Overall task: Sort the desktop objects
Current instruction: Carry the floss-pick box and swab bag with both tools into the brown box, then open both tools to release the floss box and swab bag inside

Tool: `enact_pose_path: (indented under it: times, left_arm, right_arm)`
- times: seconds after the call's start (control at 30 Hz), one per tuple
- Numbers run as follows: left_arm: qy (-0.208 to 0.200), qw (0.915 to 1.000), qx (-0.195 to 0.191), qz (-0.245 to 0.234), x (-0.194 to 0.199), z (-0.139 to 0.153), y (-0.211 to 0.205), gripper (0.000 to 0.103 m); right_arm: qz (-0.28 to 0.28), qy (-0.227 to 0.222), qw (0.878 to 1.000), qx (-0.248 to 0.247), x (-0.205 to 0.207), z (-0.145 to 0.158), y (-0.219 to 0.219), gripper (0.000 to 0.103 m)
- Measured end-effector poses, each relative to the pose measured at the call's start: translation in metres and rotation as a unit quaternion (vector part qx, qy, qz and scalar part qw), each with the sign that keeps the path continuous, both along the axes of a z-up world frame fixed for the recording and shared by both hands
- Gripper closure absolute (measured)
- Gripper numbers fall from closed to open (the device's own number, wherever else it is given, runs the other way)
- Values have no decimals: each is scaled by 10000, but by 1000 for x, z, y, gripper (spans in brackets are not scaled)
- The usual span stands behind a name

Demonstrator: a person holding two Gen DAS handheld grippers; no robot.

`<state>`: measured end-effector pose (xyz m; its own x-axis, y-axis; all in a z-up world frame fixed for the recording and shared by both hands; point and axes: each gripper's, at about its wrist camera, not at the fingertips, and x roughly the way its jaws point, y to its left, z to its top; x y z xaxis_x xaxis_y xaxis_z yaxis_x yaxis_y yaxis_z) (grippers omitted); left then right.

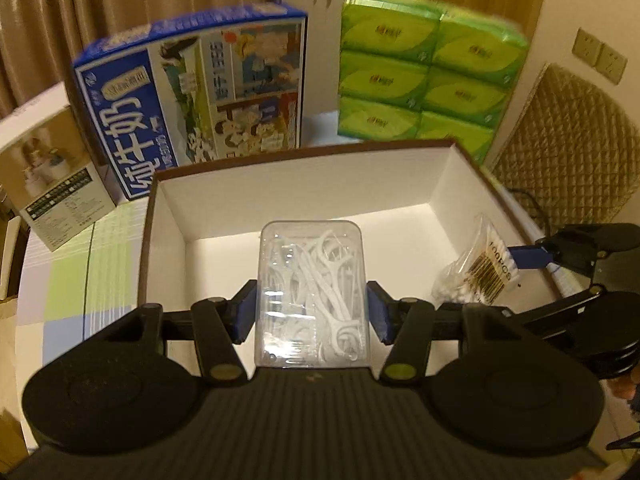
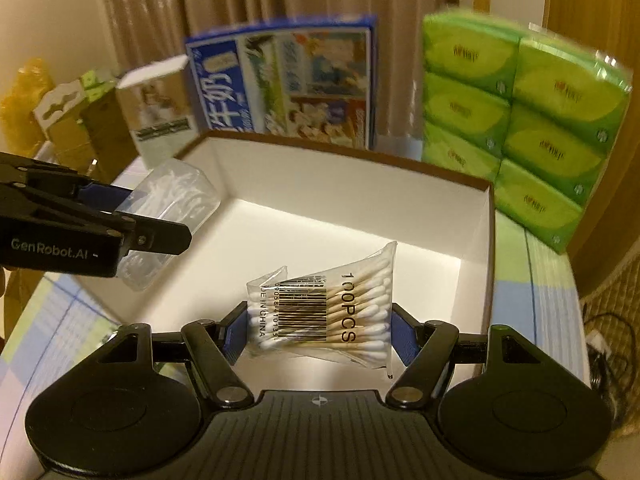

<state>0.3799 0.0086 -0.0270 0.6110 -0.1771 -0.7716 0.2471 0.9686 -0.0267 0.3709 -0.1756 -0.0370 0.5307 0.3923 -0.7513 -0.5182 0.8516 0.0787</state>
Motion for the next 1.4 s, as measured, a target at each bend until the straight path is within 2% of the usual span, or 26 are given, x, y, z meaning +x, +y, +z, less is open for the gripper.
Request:
enact_pose_path:
  times: [0.2,0.4,0.53,0.67,0.9,1.0,1.13,1.2,1.27,1.33,1.4]
  left_arm:
    - [587,9980,223,0,35,-42,-2,51]
    - [1388,9891,485,117,63,-79,-3,51]
    - [1622,9847,628,143,70,-91,-6,51]
    - [1708,9835,596,87,71,-97,-9,51]
    - [1794,9822,560,39,71,-101,-11,51]
    - [1793,9823,537,63,69,-101,-11,49]
    - [1738,9834,518,69,64,-100,-8,40]
    - [1708,9838,530,77,60,-99,-7,38]
    - [1690,9842,525,103,58,-99,-6,36]
    - [1649,9849,523,111,54,-98,-5,33]
    - [1630,9852,514,116,51,-97,-6,32]
  right_arm:
    - [-34,503,9985,-221,31,-27,8,35]
    - [195,892,9931,-740,48,-47,22,35]
    - [355,1127,9888,-907,55,-55,24,35]
    - [461,1373,9848,-957,59,-61,24,35]
    - [519,1484,9819,-1057,65,-66,25,35]
    - [544,1489,9816,-1062,65,-65,25,35]
    - [605,1477,9809,-1107,65,-63,26,35]
    - [720,1453,9802,-1140,63,-62,28,31]
    - [744,1344,9807,-1211,60,-60,30,12]
    - [829,1229,9820,-1167,57,-55,31,7]
    - [839,1203,9826,-1139,54,-53,33,6]
